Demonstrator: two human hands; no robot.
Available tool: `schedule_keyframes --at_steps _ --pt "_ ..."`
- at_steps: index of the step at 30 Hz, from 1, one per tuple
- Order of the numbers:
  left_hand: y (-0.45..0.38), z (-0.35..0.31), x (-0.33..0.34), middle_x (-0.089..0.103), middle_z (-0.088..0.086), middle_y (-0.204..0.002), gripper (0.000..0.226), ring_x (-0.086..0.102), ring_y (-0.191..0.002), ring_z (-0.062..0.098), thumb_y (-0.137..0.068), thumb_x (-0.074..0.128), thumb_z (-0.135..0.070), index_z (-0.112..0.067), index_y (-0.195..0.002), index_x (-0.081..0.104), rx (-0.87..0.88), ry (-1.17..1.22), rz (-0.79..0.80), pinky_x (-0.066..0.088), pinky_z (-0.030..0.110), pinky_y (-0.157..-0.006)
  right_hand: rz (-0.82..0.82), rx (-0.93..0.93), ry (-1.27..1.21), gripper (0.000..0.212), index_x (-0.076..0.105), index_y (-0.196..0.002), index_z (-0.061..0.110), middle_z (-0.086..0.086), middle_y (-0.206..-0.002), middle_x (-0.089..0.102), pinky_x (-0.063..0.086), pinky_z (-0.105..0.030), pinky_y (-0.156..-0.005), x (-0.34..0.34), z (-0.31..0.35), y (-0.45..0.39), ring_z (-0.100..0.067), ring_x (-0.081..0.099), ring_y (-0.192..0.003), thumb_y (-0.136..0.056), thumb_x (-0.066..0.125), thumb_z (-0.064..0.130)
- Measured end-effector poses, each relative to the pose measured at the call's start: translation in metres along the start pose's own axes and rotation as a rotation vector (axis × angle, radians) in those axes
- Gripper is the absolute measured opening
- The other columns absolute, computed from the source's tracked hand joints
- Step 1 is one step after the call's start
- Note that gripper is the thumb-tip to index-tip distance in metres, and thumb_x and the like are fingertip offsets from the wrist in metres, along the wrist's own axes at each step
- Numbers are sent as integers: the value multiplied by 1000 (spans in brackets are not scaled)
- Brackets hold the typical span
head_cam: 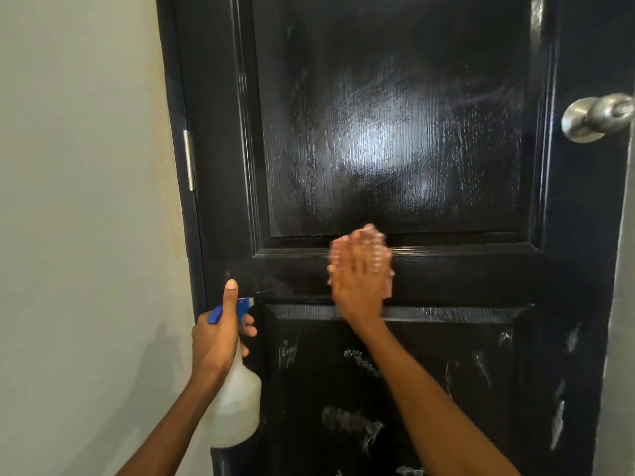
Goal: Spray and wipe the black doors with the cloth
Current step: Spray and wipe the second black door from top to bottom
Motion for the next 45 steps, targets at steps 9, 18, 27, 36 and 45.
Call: schedule_keyframes --at_steps 9,18,27,36,45 --pt "3 -1 20 70 17 -74 67 67 -65 31 -82 44 -71 -9 -79 70 -1 8 -7 52 32 -51 34 -437 9 65 36 -158 17 -5 -167 27 4 -53 -126 -11 11 -12 -22 18 -156 -101 52 44" --pt "-6 8 -5 71 15 -74 71 66 -60 27 -80 44 -71 -6 -83 71 -38 -26 -40 53 29 -47 -77 230 -37 66 17 -163 14 -8 -171 9 -5 -64 -122 -10 -36 6 -28 3 -158 -105 39 38" --pt "-13 10 -47 71 13 -73 68 66 -62 32 -81 38 -74 -14 -79 70 35 -101 -194 56 37 -59 100 -307 -79 68 21 -162 15 -10 -170 14 -6 -63 -121 47 141 -8 -30 12 -157 -101 44 33" --pt "-15 21 -58 70 9 -72 61 68 -64 26 -91 38 -69 -18 -78 69 3 -151 -244 54 30 -56 186 -841 57 59 35 -158 26 -2 -165 31 -8 -61 -123 61 142 -2 -27 21 -155 -103 44 46" --pt "-32 6 -80 72 10 -72 71 69 -62 25 -87 37 -73 -12 -81 72 19 -120 -249 53 30 -53 171 -615 10 63 36 -157 17 -15 -162 35 25 -64 -117 66 170 -1 -38 29 -150 -99 55 33"
Point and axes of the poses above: each hand's wrist, its own y-axis away from the middle knuckle, its own x-axis out of the palm, z = x × y, the point moved 6 cm from there along -y, towards the middle knuckle
